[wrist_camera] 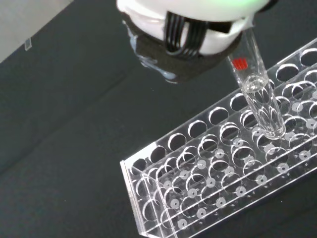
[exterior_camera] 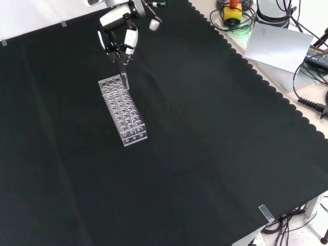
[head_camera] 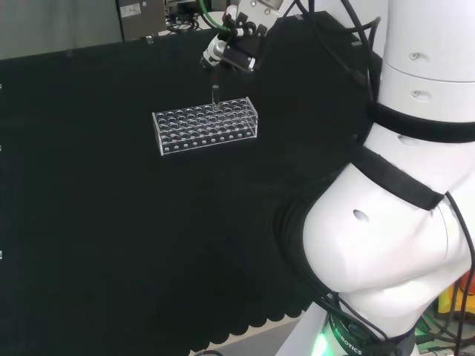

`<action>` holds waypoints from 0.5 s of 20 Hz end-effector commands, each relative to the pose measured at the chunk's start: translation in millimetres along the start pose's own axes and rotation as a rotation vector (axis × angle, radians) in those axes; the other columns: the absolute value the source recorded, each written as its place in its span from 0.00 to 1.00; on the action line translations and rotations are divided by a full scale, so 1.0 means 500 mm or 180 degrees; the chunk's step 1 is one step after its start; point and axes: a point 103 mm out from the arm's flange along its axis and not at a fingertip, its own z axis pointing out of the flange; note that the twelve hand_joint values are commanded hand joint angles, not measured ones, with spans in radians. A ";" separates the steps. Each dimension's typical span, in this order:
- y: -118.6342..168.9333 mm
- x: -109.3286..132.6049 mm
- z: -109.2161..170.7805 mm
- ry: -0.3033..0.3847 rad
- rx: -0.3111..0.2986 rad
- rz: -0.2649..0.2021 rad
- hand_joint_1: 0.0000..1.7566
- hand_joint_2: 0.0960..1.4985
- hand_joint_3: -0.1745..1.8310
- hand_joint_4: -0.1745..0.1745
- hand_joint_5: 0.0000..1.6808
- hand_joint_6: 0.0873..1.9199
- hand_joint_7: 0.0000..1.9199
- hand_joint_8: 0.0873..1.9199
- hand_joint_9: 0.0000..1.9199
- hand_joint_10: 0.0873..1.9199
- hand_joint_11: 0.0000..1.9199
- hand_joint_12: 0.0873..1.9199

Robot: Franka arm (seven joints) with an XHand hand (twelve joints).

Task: Put the test tube back in the rack.

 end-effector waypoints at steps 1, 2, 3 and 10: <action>0.013 -0.011 0.013 -0.0030 -0.0006 -0.0016 0.81 0.55 0.15 0.00 0.85 0.07 0.97 0.03 0.74 0.10 0.66 0.42; 0.014 -0.014 0.013 -0.0037 -0.0004 -0.0014 0.81 0.55 0.15 0.00 0.85 0.07 0.97 0.03 0.74 0.10 0.66 0.42; 0.015 -0.017 0.013 -0.0050 -0.0008 -0.0010 0.81 0.55 0.15 0.00 0.85 0.07 0.97 0.03 0.74 0.10 0.66 0.42; 0.019 -0.030 0.012 -0.0049 -0.0004 0.0012 0.81 0.55 0.15 0.00 0.85 0.07 0.97 0.03 0.74 0.10 0.66 0.42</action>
